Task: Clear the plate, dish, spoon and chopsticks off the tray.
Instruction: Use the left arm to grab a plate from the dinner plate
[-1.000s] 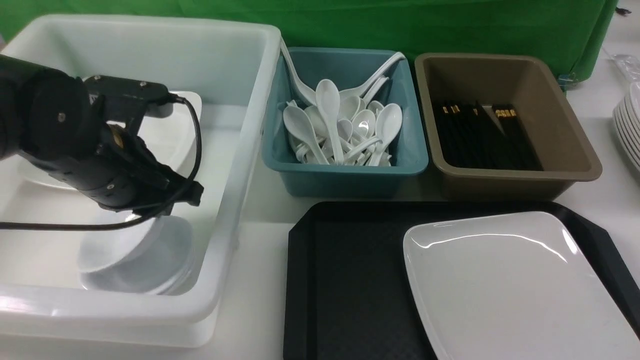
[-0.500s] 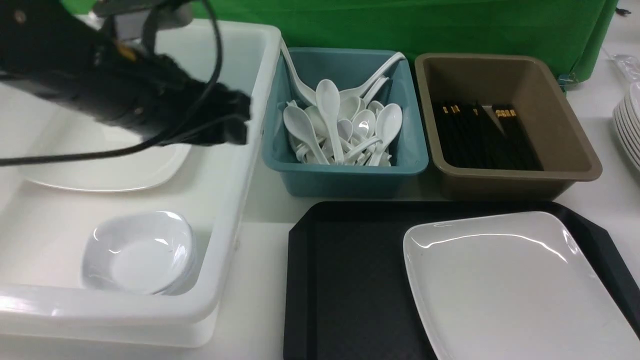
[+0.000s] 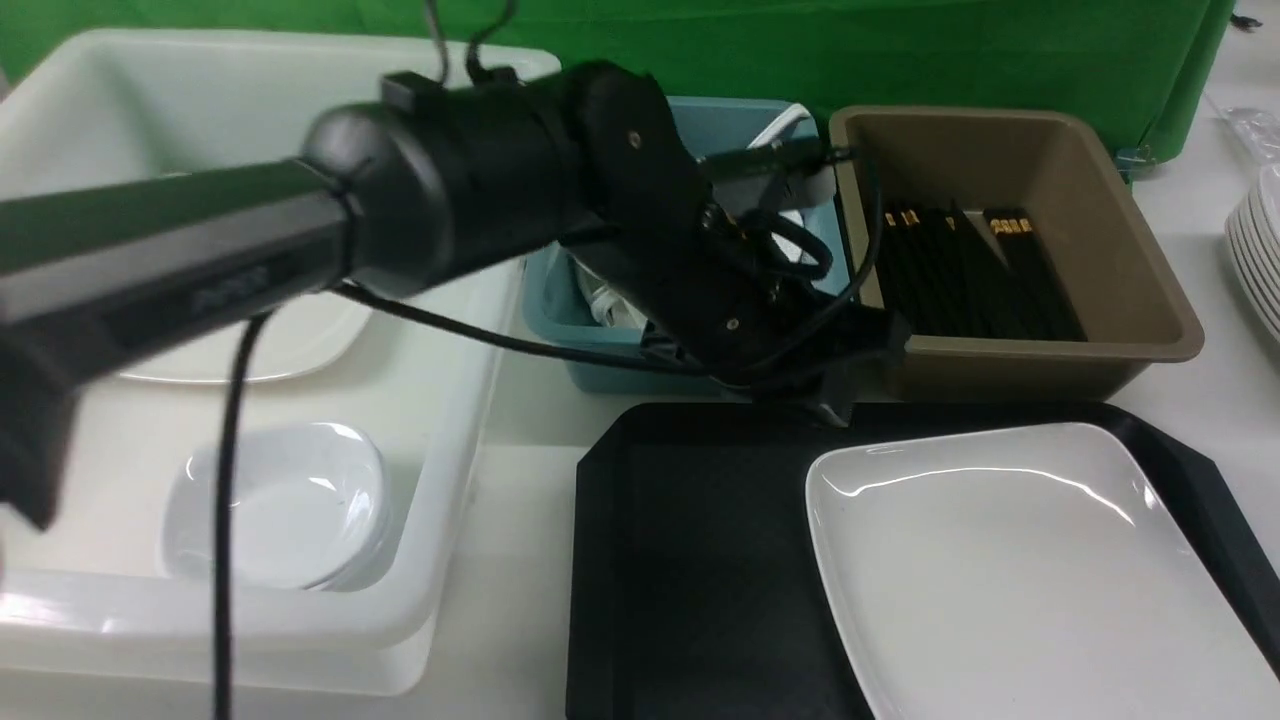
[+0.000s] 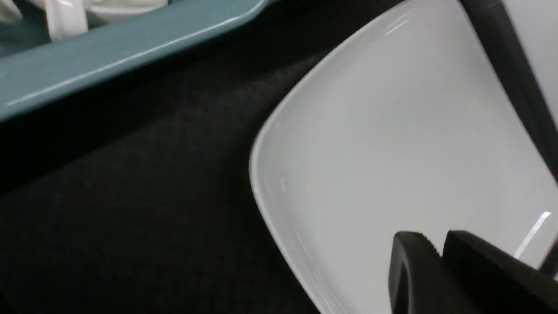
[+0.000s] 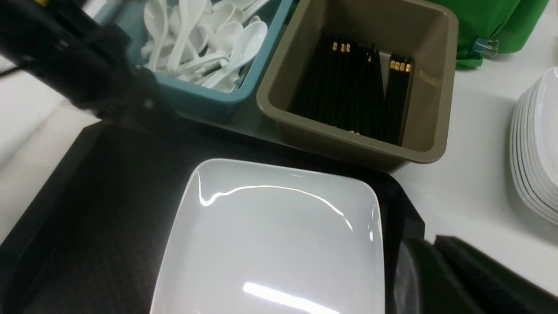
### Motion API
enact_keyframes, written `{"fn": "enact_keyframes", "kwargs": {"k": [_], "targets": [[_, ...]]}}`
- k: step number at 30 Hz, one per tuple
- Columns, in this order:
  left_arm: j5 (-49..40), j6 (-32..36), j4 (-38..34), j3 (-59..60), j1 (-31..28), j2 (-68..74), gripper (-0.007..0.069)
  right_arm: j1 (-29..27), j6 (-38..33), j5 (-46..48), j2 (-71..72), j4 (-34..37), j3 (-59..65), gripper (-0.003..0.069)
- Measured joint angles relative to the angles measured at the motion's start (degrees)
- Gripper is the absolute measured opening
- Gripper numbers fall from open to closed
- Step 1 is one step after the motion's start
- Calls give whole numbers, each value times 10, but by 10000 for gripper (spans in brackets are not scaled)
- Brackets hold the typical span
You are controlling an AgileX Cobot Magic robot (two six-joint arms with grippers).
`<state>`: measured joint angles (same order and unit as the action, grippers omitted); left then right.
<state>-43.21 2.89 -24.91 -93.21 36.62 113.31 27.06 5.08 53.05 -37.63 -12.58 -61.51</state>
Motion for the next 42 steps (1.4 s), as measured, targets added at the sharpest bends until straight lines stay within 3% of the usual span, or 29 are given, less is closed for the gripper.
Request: {"fn": "enact_keyframes", "kwargs": {"k": [3, 4, 5, 6, 10, 14, 20, 25, 31, 35, 38, 42], "targets": [[6, 0, 16, -14, -1, 35, 177, 0, 0, 0, 0, 0, 0, 69], [19, 1, 26, -19, -1, 55, 257, 0, 0, 0, 0, 0, 0, 69], [21, 1, 25, -19, -1, 56, 257, 0, 0, 0, 0, 0, 0, 69], [30, 1, 28, -22, -1, 69, 324, 0, 0, 0, 0, 0, 0, 69], [54, 2, 13, -25, -1, 97, 457, 0, -1, 0, 0, 0, 0, 69], [66, 15, -14, -25, -1, 120, 520, 0, -2, 0, 0, 0, 0, 69], [65, 58, -53, -25, -1, 137, 532, 0, -7, -8, 0, 0, 0, 69], [65, 92, -80, -25, 6, 143, 509, 0, -11, -12, 0, 0, 0, 69], [70, 98, -75, -27, 16, 149, 399, 0, -11, -14, 0, 0, 0, 69], [75, 99, -67, -29, 17, 153, 158, 0, -11, -17, 0, 0, 0, 69], [73, 91, -82, -30, 16, 152, 115, 0, -11, -17, 0, 0, 0, 69], [62, 91, -79, -30, 16, 141, 114, 0, -11, -17, 0, 0, 0, 69]]}}
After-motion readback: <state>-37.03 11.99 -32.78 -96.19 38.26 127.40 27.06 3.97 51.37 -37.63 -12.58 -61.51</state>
